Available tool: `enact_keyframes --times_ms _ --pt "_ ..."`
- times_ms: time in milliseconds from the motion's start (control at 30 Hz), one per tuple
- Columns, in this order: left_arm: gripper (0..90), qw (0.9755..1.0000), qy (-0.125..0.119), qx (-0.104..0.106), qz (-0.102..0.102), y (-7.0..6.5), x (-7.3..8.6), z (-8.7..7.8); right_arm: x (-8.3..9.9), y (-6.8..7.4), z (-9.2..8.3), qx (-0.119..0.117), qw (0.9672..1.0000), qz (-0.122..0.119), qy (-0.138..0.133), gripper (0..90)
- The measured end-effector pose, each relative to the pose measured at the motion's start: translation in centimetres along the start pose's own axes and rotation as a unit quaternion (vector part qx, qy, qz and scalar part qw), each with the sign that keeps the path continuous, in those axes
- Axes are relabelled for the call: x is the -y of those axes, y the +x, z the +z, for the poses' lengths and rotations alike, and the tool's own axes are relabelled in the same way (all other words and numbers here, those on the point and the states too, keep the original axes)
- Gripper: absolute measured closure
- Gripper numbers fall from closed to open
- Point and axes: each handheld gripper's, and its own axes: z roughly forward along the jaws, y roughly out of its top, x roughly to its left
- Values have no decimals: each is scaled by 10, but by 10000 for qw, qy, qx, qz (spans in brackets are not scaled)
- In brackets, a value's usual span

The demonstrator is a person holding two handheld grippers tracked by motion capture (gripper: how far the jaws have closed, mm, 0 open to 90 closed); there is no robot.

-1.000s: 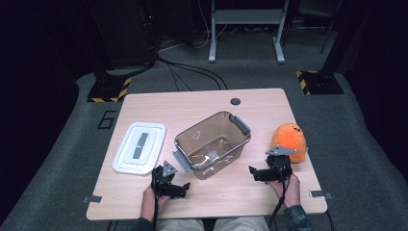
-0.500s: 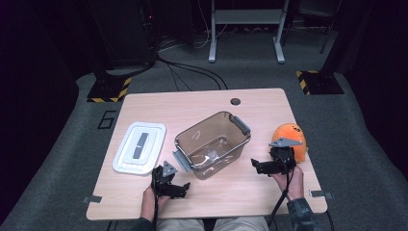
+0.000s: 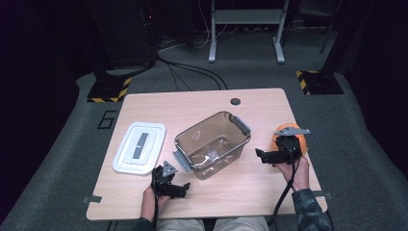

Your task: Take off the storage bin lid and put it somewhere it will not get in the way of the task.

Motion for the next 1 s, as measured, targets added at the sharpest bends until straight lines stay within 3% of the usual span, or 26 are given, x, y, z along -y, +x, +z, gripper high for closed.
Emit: enact_keyframes --times_ms 467,767,1000 --pt "3 10000 -3 6 -17 0 0 0 -20 -23 -2 158 9998 139 74 11" --pt "4 10000 0 -10 8 0 0 0 -25 -45 0 237 9985 464 153 0" --pt "5 10000 -16 -9 4 0 0 0 -23 -65 1 424 9955 810 256 0"
